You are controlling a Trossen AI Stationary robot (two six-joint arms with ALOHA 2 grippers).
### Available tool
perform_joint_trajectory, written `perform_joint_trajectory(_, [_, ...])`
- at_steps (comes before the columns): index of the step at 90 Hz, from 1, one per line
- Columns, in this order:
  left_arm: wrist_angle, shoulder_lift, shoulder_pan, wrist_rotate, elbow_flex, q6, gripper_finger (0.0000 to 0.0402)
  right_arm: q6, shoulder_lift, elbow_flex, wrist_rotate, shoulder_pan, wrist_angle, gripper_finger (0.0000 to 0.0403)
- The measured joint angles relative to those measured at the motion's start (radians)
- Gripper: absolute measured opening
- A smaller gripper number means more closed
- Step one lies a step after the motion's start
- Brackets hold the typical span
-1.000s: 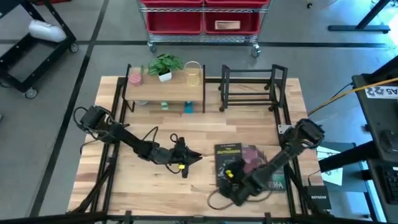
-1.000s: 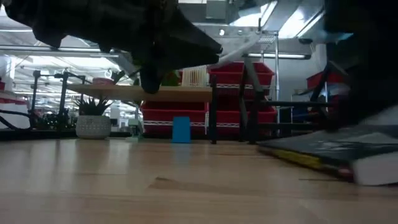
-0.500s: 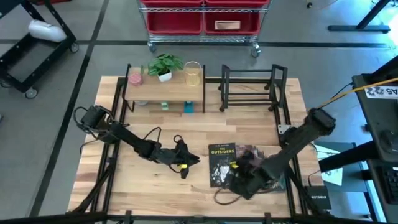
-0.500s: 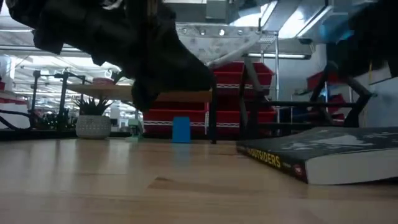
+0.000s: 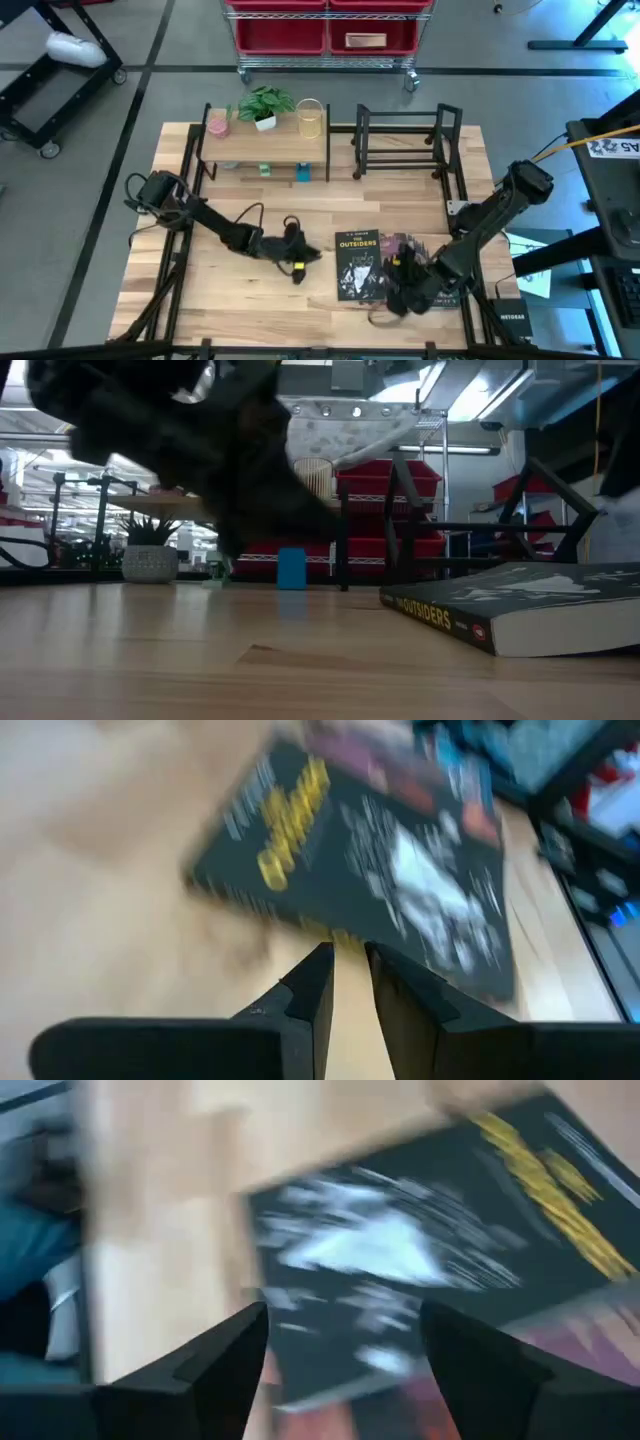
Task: Stock shelves
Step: Put the black book on the bookshelf
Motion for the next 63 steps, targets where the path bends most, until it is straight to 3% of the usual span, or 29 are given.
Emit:
perform_joint_trajectory(10, [-0.025,-0.004,0.086,0.069,0.081,0.103,0.0054,-0.165,0.087,0.054,0.028,0.017,0.074,0.0248])
perform_joint_trajectory(27, [-0.178,0.032,0.199,0.208,0.225,0.186,0.0054,-0.375,0.327,0.243,0.045,0.021,0.000,0.0248])
perform_joint_trajectory(38, [-0.176,0.108,0.229,0.307,0.289,0.181,0.0054,-0.435,0.470,0.420,0.077,0.021,-0.168,0.0248])
perform_joint_trajectory(50, [-0.182,0.206,0.236,0.317,0.347,0.180,0.0054,-0.456,0.605,0.595,0.144,0.030,-0.397,0.0248])
perform_joint_trajectory(63, [-0.186,0.286,0.242,0.322,0.404,0.152,0.0054,-0.440,0.726,0.698,0.198,0.034,-0.565,0.0248])
